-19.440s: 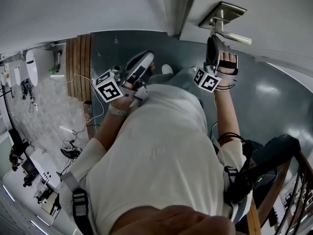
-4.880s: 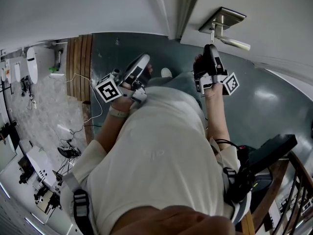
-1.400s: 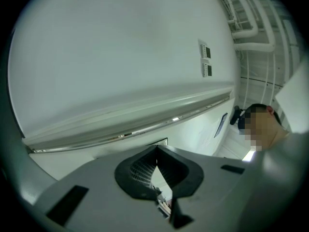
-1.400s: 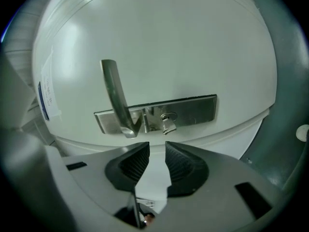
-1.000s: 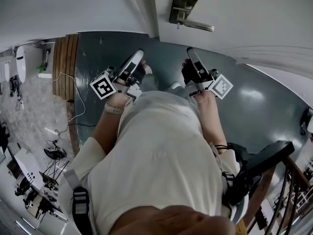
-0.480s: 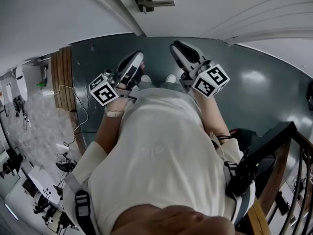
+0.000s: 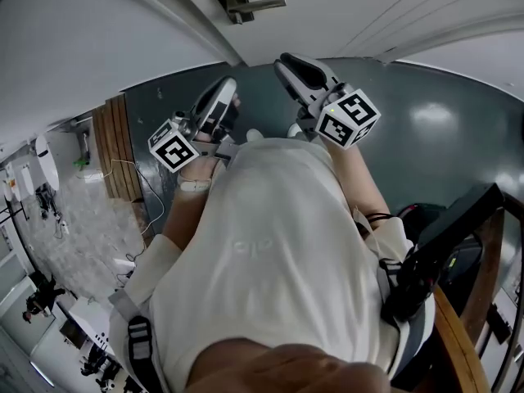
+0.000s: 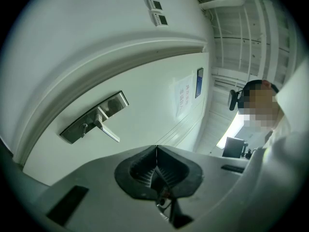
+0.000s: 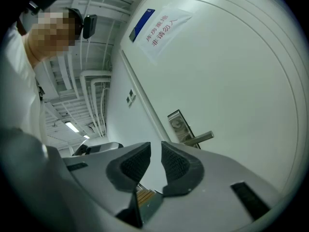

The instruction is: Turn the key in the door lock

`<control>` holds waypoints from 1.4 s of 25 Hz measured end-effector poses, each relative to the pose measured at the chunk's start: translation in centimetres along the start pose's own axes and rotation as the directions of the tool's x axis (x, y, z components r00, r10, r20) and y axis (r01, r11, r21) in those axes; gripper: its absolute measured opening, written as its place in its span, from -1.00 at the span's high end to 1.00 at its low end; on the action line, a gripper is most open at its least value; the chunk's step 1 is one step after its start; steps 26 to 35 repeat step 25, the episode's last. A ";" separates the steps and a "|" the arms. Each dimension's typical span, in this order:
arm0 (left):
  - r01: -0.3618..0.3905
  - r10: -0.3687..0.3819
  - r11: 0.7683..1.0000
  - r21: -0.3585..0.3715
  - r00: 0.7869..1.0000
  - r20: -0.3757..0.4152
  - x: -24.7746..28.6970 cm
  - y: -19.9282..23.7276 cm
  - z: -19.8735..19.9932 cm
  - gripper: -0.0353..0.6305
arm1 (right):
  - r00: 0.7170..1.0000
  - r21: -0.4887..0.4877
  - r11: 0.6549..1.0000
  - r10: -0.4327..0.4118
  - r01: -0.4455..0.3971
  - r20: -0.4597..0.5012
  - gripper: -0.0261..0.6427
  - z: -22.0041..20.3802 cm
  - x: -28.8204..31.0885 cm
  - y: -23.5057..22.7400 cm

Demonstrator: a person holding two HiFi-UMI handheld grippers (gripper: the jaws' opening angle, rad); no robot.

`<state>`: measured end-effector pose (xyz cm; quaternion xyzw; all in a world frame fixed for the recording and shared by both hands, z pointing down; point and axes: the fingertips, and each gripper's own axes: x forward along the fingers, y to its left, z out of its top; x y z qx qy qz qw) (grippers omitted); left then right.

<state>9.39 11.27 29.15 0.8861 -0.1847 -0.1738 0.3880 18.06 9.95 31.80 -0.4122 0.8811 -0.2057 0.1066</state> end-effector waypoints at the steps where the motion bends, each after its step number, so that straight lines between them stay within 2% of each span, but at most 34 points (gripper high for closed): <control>1: 0.002 -0.002 1.000 0.001 1.000 0.001 0.0 -0.1 0.1 0.87 | 1.000 -0.003 1.000 -0.004 0.004 -0.005 0.68 0.0 0.1 0.1; 9: 0.022 -0.022 1.000 0.003 1.000 0.019 0.2 -0.6 0.1 0.87 | 1.000 0.034 0.999 -0.008 0.009 -0.018 0.68 -0.9 -0.2 0.0; 20: 0.006 -0.005 1.000 -0.007 0.999 0.032 -0.3 0.1 0.6 0.87 | 1.000 0.072 0.997 -0.009 0.010 -0.016 0.68 -1.0 0.4 -0.3; 35: 0.009 -0.009 1.000 -0.006 0.999 0.034 0.6 -0.8 0.4 0.87 | 1.000 0.077 0.997 -0.012 0.013 -0.017 0.68 -0.4 -0.6 -0.5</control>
